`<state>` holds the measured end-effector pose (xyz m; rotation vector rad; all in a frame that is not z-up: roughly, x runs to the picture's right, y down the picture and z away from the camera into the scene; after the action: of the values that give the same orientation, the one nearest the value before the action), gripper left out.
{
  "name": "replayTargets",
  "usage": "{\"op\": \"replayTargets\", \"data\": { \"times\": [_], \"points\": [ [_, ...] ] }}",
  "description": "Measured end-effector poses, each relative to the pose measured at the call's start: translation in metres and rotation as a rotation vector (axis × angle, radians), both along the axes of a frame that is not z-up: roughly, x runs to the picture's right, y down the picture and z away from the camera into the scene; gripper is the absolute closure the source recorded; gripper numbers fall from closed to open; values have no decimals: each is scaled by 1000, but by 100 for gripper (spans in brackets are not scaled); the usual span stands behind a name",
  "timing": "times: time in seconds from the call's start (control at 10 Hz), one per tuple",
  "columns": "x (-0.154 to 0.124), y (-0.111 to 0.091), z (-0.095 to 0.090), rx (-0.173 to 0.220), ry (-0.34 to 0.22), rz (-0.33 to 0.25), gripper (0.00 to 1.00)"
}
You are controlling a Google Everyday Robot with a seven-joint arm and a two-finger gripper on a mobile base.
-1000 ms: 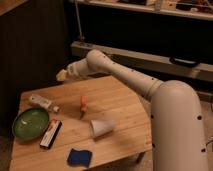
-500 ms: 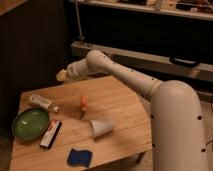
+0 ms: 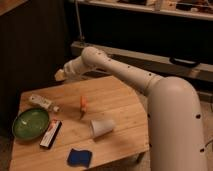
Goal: Pick up the ceramic cup
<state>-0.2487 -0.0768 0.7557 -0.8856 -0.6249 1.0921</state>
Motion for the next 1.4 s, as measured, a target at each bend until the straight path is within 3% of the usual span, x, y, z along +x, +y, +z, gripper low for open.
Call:
{"op": "replayTargets", "data": {
  "times": [0.2,0.4,0.6,0.8,0.9,1.1,1.3,1.4],
  "points": [
    [11,-7,-10,77,-30,-86,84],
    [36,-9,-18,96,-13,-93,84],
    [75,-9,-30,109,67,-82,85],
    [93,-13,-38,147,208,-49,95],
    [101,-14,-40,154,244,-33,95],
    [124,-16,-34,111,275,43,80],
    [141,-21,-16,4,311,168,59],
    [144,-23,-10,-20,312,193,50]
  ]
}}
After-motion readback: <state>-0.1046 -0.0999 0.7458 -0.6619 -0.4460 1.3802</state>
